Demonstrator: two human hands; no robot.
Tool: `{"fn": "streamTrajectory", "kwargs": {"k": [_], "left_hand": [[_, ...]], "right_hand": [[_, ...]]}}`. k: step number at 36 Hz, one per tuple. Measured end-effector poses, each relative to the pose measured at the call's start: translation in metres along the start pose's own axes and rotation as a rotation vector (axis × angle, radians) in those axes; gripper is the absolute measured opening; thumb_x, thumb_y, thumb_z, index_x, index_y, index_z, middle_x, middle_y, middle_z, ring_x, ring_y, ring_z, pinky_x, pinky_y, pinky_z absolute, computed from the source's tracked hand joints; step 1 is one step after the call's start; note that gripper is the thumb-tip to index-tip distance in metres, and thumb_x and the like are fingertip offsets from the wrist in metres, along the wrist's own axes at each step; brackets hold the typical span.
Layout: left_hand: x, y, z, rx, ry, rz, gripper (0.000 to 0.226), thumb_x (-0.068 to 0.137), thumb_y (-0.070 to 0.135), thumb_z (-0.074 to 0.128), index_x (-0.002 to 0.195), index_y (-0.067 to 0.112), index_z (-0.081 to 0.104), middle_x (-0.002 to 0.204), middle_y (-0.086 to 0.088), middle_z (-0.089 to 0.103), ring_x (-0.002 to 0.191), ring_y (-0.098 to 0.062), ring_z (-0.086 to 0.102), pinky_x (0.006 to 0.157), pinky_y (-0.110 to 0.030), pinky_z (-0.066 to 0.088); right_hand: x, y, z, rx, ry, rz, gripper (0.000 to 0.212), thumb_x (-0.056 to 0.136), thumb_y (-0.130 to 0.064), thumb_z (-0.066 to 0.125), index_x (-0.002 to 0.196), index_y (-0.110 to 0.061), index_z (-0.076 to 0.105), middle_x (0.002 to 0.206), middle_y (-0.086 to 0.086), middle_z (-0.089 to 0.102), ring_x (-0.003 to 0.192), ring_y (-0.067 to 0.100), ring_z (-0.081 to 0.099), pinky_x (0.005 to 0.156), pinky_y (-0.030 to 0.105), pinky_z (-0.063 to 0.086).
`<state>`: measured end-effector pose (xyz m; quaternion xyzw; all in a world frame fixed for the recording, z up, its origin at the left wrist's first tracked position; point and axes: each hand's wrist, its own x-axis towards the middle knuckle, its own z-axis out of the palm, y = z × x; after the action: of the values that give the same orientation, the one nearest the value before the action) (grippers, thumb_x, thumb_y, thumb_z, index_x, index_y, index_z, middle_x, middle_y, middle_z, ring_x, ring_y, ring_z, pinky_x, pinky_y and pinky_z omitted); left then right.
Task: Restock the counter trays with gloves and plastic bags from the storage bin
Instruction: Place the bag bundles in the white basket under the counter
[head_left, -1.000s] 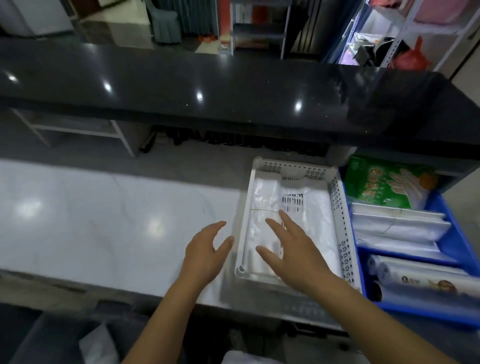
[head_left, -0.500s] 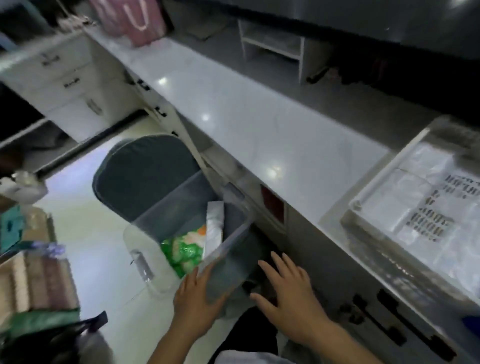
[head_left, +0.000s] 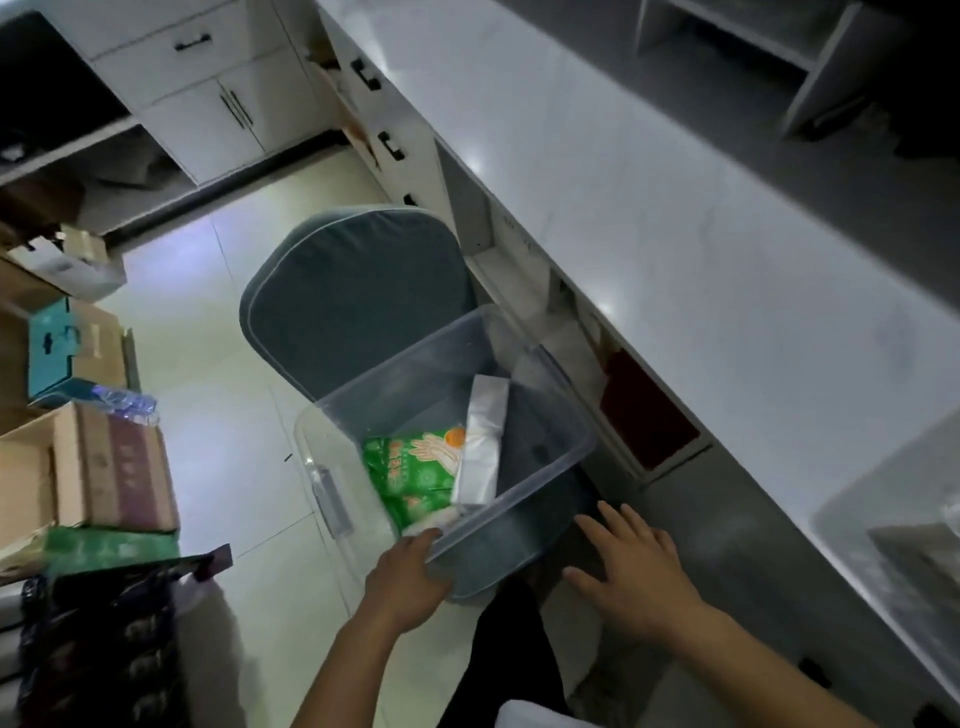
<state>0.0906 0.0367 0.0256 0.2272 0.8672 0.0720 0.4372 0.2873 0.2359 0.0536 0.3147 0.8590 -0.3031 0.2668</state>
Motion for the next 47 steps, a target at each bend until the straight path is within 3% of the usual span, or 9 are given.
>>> {"fn": "streamTrajectory", "kwargs": {"k": [7, 10, 14, 21, 24, 30, 40, 44, 47], "left_hand": [[0.131, 0.005, -0.015, -0.438, -0.032, -0.105, 0.039, 0.088, 0.014, 0.065, 0.127, 0.015, 0.061, 0.117, -0.01, 0.067, 0.098, -0.025, 0.065, 0.084, -0.032, 0.053], [0.188, 0.005, -0.008, -0.452, -0.062, -0.162, 0.039, 0.085, 0.007, 0.065, 0.124, 0.01, 0.064, 0.093, -0.006, 0.069, 0.074, -0.015, 0.062, 0.061, -0.014, 0.048], [0.258, 0.004, 0.004, -0.403, -0.146, -0.23, 0.05, 0.085, 0.009, 0.07, 0.133, 0.006, 0.056, 0.129, -0.02, 0.061, 0.109, -0.035, 0.063, 0.085, -0.029, 0.049], [0.333, 0.013, 0.025, -0.414, -0.102, -0.304, 0.069, 0.083, 0.019, 0.075, 0.143, 0.007, 0.044, 0.138, -0.019, 0.056, 0.121, -0.033, 0.057, 0.098, -0.033, 0.046], [0.349, 0.015, 0.035, -0.391, -0.105, -0.357, 0.076, 0.08, 0.023, 0.078, 0.144, 0.006, 0.04, 0.14, -0.021, 0.053, 0.123, -0.037, 0.055, 0.102, -0.04, 0.047], [0.37, 0.014, 0.049, -0.28, -0.078, -0.381, 0.076, 0.078, 0.018, 0.076, 0.142, 0.004, 0.037, 0.135, -0.024, 0.055, 0.12, -0.043, 0.056, 0.1, -0.048, 0.048], [0.384, 0.007, 0.04, -0.177, -0.094, -0.287, 0.045, 0.086, 0.004, 0.062, 0.13, -0.004, 0.053, 0.133, -0.026, 0.057, 0.122, -0.043, 0.055, 0.101, -0.04, 0.045], [0.374, 0.006, 0.023, -0.336, -0.131, -0.258, 0.042, 0.075, -0.003, 0.065, 0.117, -0.003, 0.062, 0.119, -0.029, 0.064, 0.109, -0.045, 0.062, 0.094, -0.051, 0.052], [0.353, 0.006, 0.005, -0.442, -0.11, -0.207, 0.061, 0.054, 0.012, 0.057, 0.113, 0.0, 0.062, 0.113, -0.028, 0.066, 0.103, -0.044, 0.064, 0.09, -0.051, 0.054]], "right_hand": [[0.089, -0.018, -0.009, -0.003, -0.076, 0.063, 0.071, 0.094, -0.058, 0.041, 0.155, -0.032, 0.018, 0.166, 0.002, 0.011, 0.151, 0.026, 0.007, 0.12, 0.05, 0.013], [0.126, -0.02, -0.002, 0.001, -0.085, 0.073, 0.07, 0.094, -0.055, 0.041, 0.156, -0.032, 0.016, 0.165, 0.001, 0.01, 0.151, 0.026, 0.007, 0.119, 0.048, 0.014], [0.161, -0.016, 0.016, -0.062, -0.133, 0.091, 0.069, 0.095, -0.053, 0.04, 0.156, -0.032, 0.014, 0.166, 0.002, -0.004, 0.151, 0.025, -0.008, 0.119, 0.054, 0.006], [0.172, -0.017, 0.047, -0.146, -0.108, 0.113, 0.071, 0.093, -0.051, 0.044, 0.155, -0.033, 0.015, 0.166, 0.002, -0.011, 0.148, 0.034, -0.021, 0.115, 0.061, 0.008], [0.169, -0.011, 0.06, -0.127, -0.079, 0.112, 0.075, 0.092, -0.054, 0.041, 0.155, -0.035, 0.005, 0.159, -0.003, -0.031, 0.14, 0.03, -0.04, 0.114, 0.063, 0.014], [0.167, -0.003, 0.068, -0.138, -0.054, 0.094, 0.076, 0.091, -0.053, 0.041, 0.152, -0.042, -0.003, 0.156, -0.006, -0.039, 0.141, 0.028, -0.04, 0.112, 0.061, 0.02], [0.173, -0.016, 0.064, -0.047, -0.13, 0.162, 0.07, 0.091, -0.056, 0.038, 0.153, -0.045, 0.008, 0.152, -0.008, -0.039, 0.132, 0.028, -0.051, 0.116, 0.057, 0.013], [0.174, -0.02, 0.055, 0.005, -0.18, 0.196, 0.071, 0.09, -0.057, 0.042, 0.153, -0.046, 0.012, 0.154, -0.012, -0.034, 0.131, 0.024, -0.052, 0.116, 0.056, 0.017], [0.174, -0.023, 0.043, 0.071, -0.195, 0.218, 0.067, 0.09, -0.055, 0.046, 0.152, -0.043, 0.022, 0.163, -0.012, -0.018, 0.136, 0.021, -0.045, 0.117, 0.057, 0.02]]}}
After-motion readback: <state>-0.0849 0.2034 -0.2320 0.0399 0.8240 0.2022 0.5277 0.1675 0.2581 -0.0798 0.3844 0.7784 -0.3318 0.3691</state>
